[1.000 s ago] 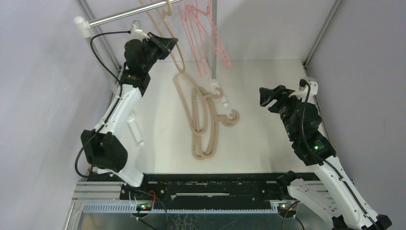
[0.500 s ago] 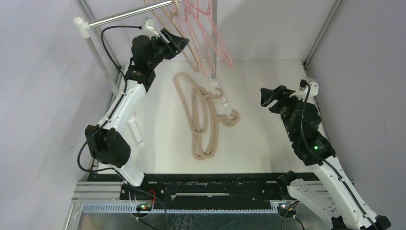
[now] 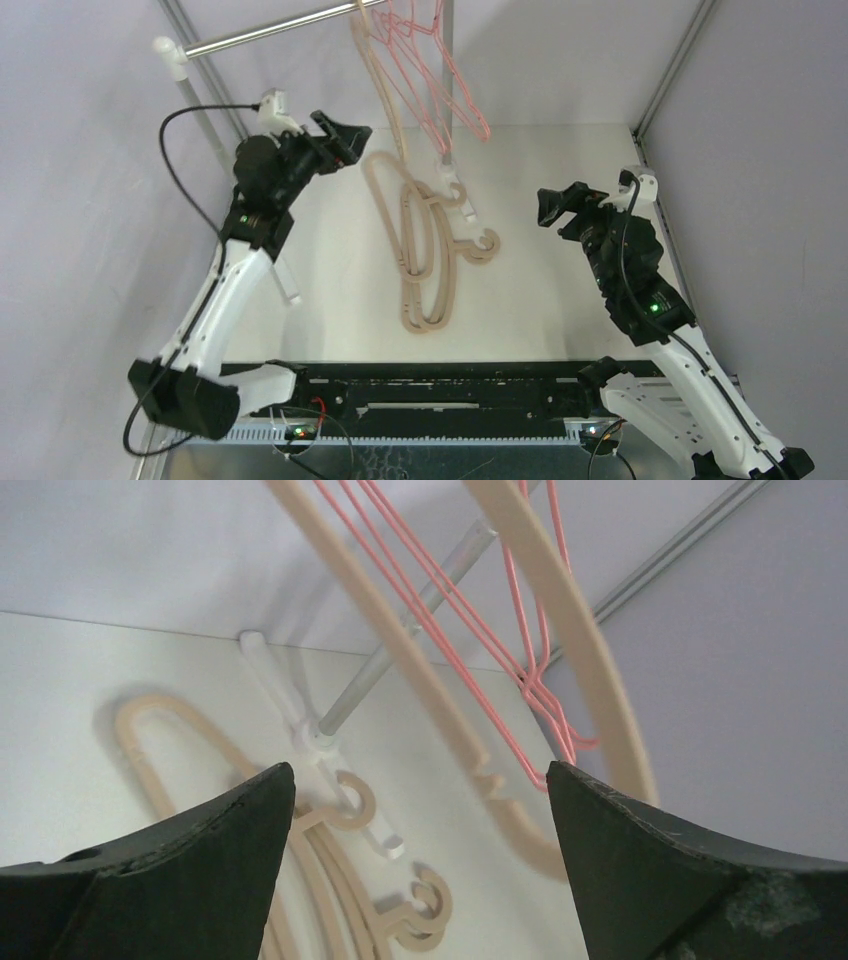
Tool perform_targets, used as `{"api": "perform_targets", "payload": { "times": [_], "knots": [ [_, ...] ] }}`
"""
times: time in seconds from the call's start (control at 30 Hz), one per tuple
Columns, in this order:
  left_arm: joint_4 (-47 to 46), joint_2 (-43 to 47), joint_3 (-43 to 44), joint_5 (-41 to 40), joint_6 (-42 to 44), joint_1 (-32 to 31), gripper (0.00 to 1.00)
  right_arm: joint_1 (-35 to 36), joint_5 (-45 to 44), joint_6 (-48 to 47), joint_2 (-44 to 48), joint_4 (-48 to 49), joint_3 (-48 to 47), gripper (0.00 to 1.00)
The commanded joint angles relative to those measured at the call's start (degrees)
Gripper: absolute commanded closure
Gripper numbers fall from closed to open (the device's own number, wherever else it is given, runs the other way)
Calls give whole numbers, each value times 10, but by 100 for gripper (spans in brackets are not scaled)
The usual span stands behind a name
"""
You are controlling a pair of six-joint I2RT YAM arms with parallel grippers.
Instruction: Organize the hangers
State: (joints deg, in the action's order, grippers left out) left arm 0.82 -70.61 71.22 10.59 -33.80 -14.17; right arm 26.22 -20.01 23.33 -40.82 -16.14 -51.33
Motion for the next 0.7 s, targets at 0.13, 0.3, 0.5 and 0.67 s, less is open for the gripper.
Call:
{"api": "perform_targets", "payload": {
  "times": [0.13, 0.3, 0.5, 0.67],
  "knots": [
    [-4, 104, -107, 5, 39, 5, 3, -5, -7, 8, 5, 13, 9, 11],
    [16, 97, -204, -79, 62, -64, 8, -4, -13, 11, 4, 13, 15, 11],
    [-9, 40, -314, -175, 38, -172, 17, -5, -21, 2, 9, 10, 15, 11],
    [-9, -35, -298, -233, 14, -208, 23, -6, -28, 2, 13, 11, 19, 11]
  ]
}}
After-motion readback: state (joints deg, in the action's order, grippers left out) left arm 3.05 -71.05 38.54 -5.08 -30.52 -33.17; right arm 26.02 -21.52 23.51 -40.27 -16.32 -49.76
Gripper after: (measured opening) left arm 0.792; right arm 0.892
